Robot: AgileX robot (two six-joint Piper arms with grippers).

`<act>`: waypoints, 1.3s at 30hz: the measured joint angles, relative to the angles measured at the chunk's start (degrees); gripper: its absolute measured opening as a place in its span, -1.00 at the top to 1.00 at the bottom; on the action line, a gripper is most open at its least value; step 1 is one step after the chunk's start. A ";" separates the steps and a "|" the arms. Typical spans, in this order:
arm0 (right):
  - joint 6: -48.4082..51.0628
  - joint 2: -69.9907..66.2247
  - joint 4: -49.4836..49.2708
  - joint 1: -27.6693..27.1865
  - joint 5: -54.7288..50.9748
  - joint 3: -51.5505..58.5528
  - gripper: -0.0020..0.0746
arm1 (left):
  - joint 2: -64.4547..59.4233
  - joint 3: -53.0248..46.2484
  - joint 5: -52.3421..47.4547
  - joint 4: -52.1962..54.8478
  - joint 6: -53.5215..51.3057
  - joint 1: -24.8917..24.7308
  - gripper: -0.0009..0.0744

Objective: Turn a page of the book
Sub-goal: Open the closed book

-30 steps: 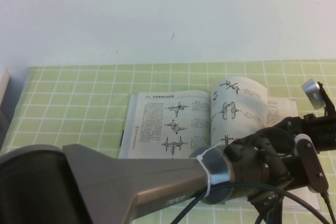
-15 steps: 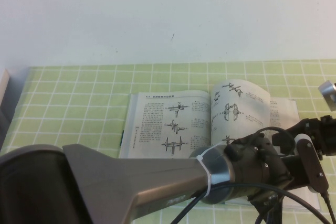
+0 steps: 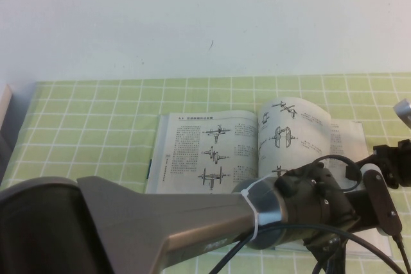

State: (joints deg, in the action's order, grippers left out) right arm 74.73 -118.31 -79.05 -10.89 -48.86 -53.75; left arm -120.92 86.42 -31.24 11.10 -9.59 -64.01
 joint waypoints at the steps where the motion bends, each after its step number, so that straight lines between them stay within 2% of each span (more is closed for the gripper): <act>1: 0.41 0.00 -0.44 0.11 0.25 0.00 0.89 | 0.00 0.00 0.00 0.00 0.00 0.00 0.99; 14: 2.28 0.24 -2.67 4.72 4.34 -0.20 0.95 | -0.13 0.00 -0.34 2.87 0.68 0.00 0.99; 25: 2.28 0.32 -2.67 5.31 4.57 -0.42 0.95 | -0.99 0.00 -5.12 27.86 22.37 -0.10 0.99; 32: 2.28 0.32 -2.56 5.31 4.70 -0.42 0.95 | -1.07 0.00 -11.55 37.06 29.01 -0.10 0.99; 39: 2.28 0.32 -2.35 5.31 4.70 -0.42 0.95 | -1.66 -0.54 -25.45 40.30 30.99 0.48 0.99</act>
State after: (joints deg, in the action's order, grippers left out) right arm 77.01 -117.99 -81.40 -5.58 -44.16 -54.17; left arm -122.58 85.88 -56.69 51.40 21.40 -63.53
